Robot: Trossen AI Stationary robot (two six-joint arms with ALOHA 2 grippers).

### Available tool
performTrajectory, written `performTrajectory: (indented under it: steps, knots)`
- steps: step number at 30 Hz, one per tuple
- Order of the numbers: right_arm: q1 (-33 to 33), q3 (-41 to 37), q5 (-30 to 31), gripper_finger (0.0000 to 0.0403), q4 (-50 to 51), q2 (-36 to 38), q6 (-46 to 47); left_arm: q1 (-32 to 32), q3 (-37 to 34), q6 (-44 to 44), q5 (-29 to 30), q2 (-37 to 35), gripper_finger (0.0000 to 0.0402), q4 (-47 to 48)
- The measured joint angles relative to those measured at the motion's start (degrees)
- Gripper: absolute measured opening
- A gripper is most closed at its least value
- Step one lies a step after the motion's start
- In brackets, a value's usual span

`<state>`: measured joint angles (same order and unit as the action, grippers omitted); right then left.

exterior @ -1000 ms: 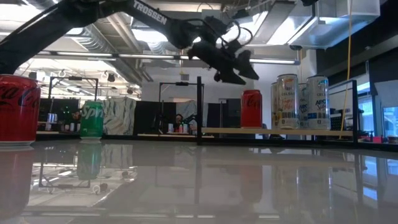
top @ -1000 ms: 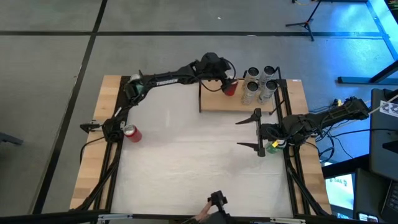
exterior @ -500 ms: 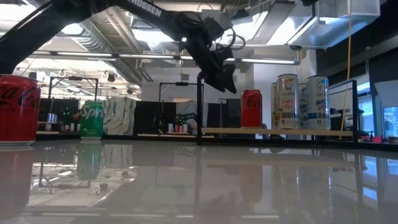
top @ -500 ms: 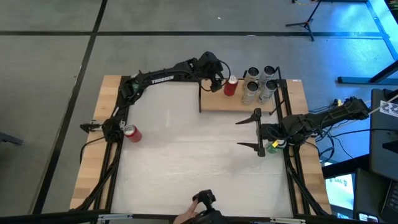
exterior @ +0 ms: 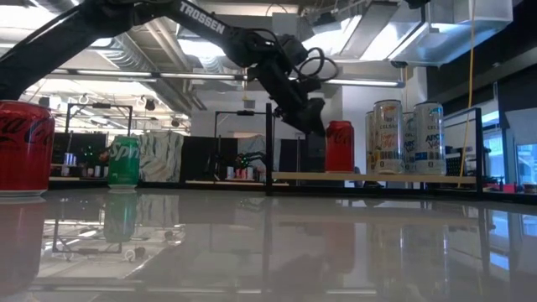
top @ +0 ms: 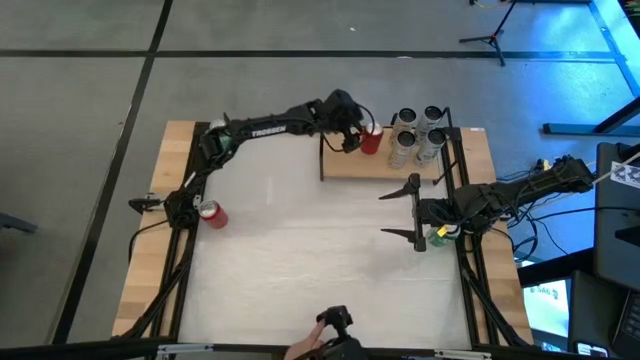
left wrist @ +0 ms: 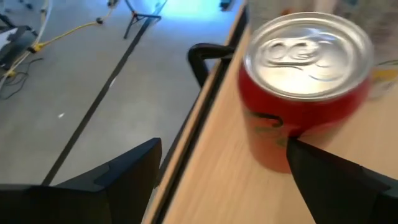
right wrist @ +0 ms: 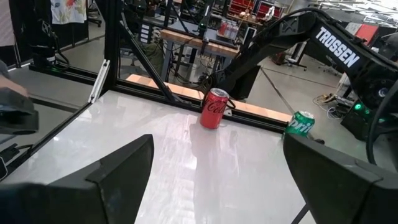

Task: Place canned beverage on shelf
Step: Put the right red soda can on the shelf, then put the red soda can on the shelf aligned with the other red soda can

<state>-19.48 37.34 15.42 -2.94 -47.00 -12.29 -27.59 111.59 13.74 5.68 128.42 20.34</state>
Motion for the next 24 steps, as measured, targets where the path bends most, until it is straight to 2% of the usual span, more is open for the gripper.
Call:
performTrajectory:
  steps: [6,17,24]
  knots:
    - [0.01,0.0,0.02,0.0353,-0.17,0.0,0.0,0.8,0.0,0.05,-0.86,0.0,0.0343,-2.59]
    - [0.0,0.0,0.02,0.0353,0.0,0.0,0.0,2.27,0.0,0.05,-0.68,-0.77,0.0343,-0.57]
    - [0.0,0.0,0.02,0.0353,0.13,0.0,0.0,4.36,0.01,0.37,-0.86,-8.72,0.0343,7.33]
